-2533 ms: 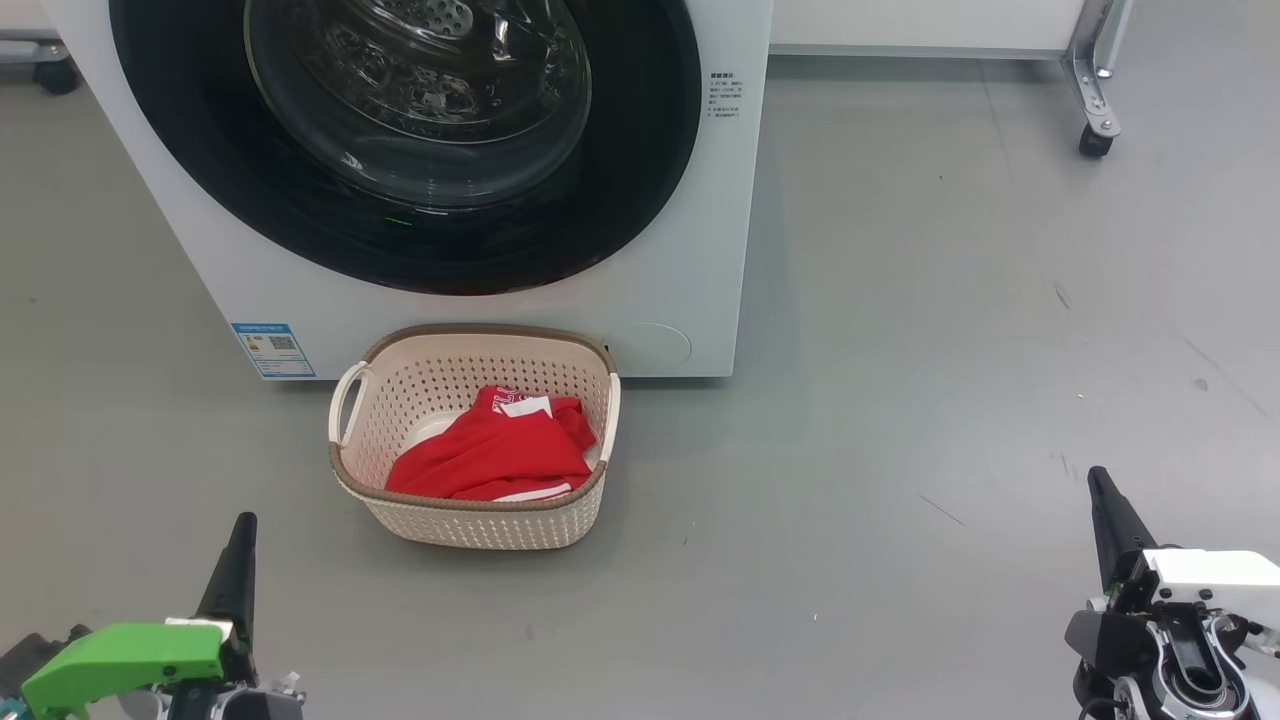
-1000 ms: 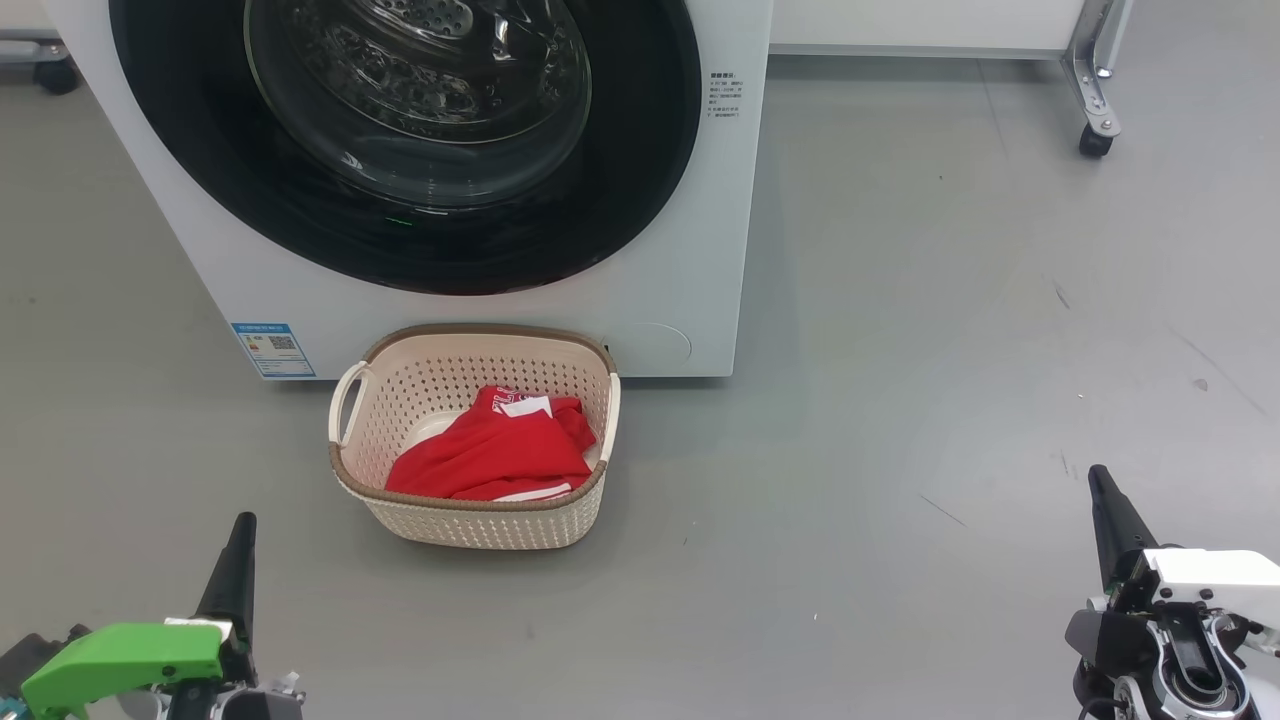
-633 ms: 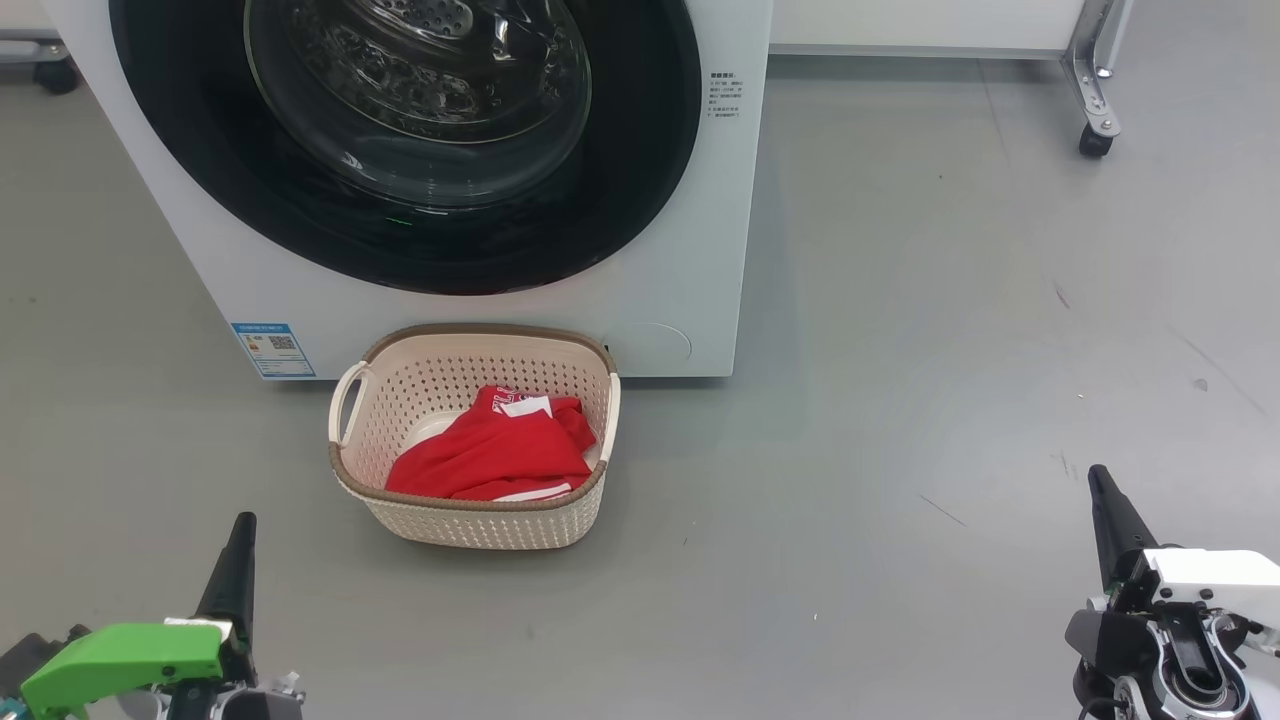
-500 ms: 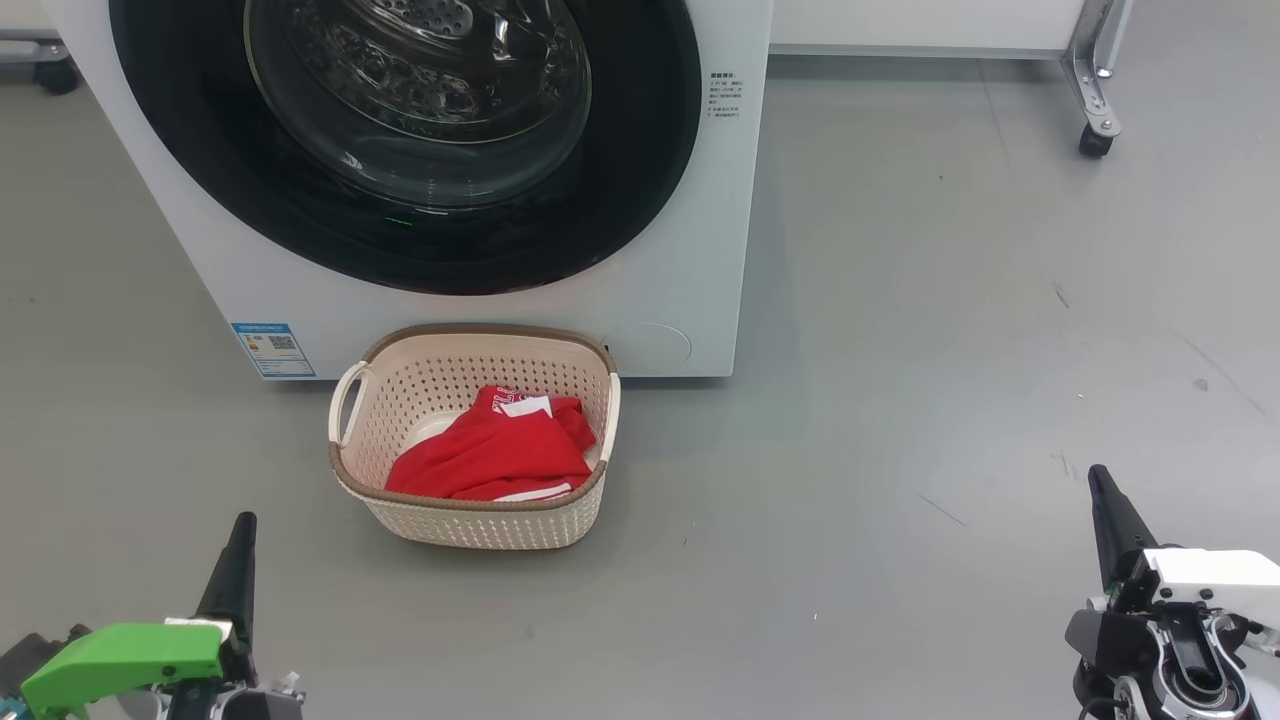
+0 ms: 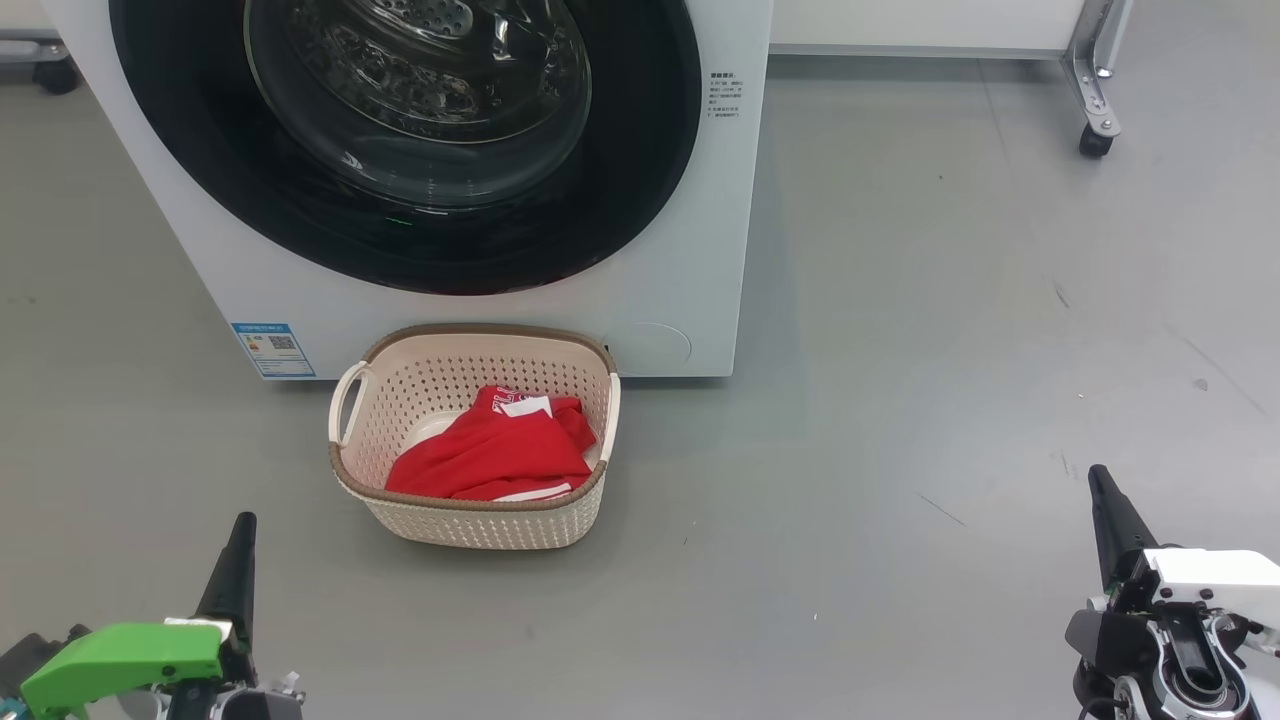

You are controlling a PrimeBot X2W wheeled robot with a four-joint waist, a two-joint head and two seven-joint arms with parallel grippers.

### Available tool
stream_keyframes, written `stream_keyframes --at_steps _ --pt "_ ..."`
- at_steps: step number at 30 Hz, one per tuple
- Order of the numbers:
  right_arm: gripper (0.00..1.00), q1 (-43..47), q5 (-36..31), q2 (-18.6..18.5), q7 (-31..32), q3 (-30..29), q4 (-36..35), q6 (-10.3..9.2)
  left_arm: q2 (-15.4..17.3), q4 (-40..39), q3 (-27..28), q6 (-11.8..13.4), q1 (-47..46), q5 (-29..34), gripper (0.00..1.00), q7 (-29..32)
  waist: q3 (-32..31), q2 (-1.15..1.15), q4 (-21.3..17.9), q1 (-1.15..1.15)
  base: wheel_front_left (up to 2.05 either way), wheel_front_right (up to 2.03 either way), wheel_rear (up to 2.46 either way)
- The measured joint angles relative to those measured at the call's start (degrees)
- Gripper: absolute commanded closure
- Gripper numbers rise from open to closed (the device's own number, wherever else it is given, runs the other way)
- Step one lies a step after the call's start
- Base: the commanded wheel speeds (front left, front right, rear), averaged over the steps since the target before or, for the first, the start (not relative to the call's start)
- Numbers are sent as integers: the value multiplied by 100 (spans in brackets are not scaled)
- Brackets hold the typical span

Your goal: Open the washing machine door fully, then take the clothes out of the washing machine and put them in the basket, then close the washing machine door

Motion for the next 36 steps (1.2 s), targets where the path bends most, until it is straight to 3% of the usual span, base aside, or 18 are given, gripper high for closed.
stream_keyframes --at_steps 36 --pt "100 0 0 1 0 -2 -4 0 -1 -1 4 0 0 -1 100 15 0 0 0 0 0 0 0"
